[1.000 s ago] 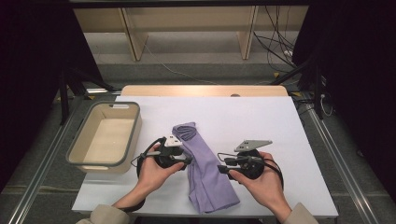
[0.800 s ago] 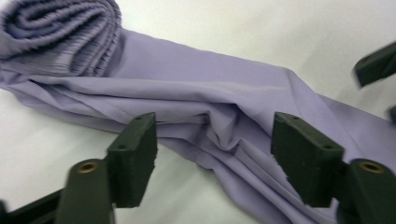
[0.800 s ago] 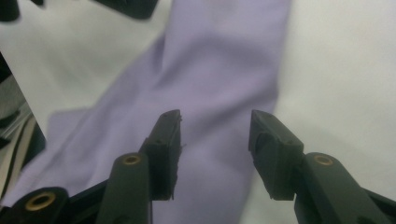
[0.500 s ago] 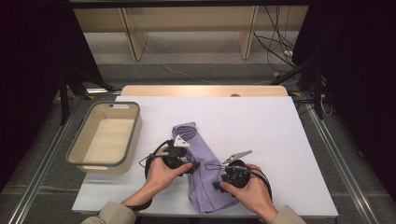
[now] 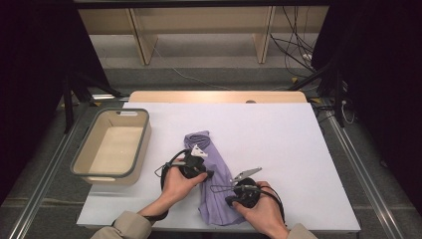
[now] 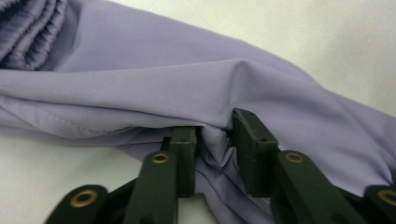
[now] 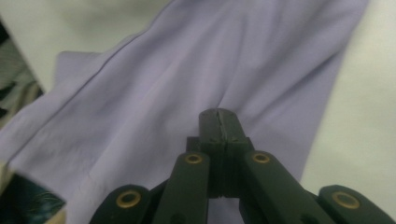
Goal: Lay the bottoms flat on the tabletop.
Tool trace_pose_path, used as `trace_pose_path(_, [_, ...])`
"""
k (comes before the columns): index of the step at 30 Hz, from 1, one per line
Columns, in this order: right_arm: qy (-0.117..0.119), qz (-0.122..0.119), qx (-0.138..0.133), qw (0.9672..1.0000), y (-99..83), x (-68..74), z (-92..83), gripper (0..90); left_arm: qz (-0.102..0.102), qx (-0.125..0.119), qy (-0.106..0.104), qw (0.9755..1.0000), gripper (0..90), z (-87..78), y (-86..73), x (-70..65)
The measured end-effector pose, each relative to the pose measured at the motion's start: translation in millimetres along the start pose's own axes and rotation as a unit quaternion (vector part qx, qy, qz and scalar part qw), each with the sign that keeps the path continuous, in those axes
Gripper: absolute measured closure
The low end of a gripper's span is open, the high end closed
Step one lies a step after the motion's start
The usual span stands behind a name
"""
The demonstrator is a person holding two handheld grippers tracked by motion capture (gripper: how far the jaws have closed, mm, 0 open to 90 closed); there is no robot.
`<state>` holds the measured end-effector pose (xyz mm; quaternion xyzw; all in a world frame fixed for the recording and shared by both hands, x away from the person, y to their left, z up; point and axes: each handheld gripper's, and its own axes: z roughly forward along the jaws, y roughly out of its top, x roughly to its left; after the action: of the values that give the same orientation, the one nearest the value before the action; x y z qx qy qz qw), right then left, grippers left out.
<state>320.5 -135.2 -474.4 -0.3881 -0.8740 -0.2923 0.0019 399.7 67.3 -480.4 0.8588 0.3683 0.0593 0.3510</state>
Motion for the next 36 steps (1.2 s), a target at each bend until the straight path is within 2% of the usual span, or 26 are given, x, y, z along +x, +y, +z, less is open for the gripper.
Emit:
trace_pose_path(7, [0.040, -0.006, 0.008, 0.9991, -2.2, 21.7, 5.4, 90.0, 0.029, 0.019, -0.030, 0.9989, 74.1, -1.6, 0.7, -7.2])
trace_pose_path(11, [0.053, -0.012, 0.010, 0.9985, -2.5, 31.6, 6.3, 90.0, 0.048, 0.026, -0.031, 0.9980, 73.1, -4.1, -0.1, -11.3])
trace_pose_path(14, [0.053, -0.018, 0.015, 0.9983, -2.5, 31.3, 4.4, 88.7, 0.049, 0.033, -0.021, 0.9980, 64.8, -10.3, -0.5, -11.3])
trace_pose_path(15, [0.058, -0.013, 0.012, 0.9982, -2.4, 30.2, 2.8, 84.5, 0.044, 0.039, -0.020, 0.9981, 60.3, -13.2, -0.3, -10.4])
trace_pose_path(17, [0.054, -0.010, 0.000, 0.9985, -1.6, 27.4, -1.5, 78.4, 0.034, 0.041, -0.013, 0.9985, 51.7, -19.7, 0.0, -9.4])
trace_pose_path(19, [0.049, -0.005, -0.015, 0.9987, 0.2, 23.3, -7.4, 74.5, 0.027, 0.035, -0.007, 0.9990, 48.1, -28.0, 1.2, -6.4])
trace_pose_path(24, [0.021, 0.005, -0.063, 0.9978, 5.4, 7.8, -19.7, 66.6, 0.004, 0.007, 0.013, 0.9999, 45.7, -44.3, 5.7, 9.1])
trace_pose_path(27, [0.003, 0.003, -0.086, 0.9963, 8.8, -2.1, -22.2, 61.7, -0.005, -0.017, 0.030, 0.9994, 45.4, -48.4, 9.9, 19.6])
trace_pose_path(31, [-0.014, -0.005, -0.100, 0.9949, 11.7, -11.9, -21.7, 56.5, -0.005, -0.048, 0.062, 0.9969, 43.9, -47.4, 18.6, 35.6])
trace_pose_path(34, [-0.019, -0.005, -0.100, 0.9948, 12.3, -15.6, -20.5, 55.9, 0.001, -0.053, 0.072, 0.9959, 47.4, -42.0, 25.8, 44.7])
trace_pose_path(36, [-0.020, -0.004, -0.102, 0.9946, 12.6, -17.4, -19.4, 55.7, 0.009, -0.051, 0.072, 0.9960, 50.7, -37.3, 30.5, 44.2])
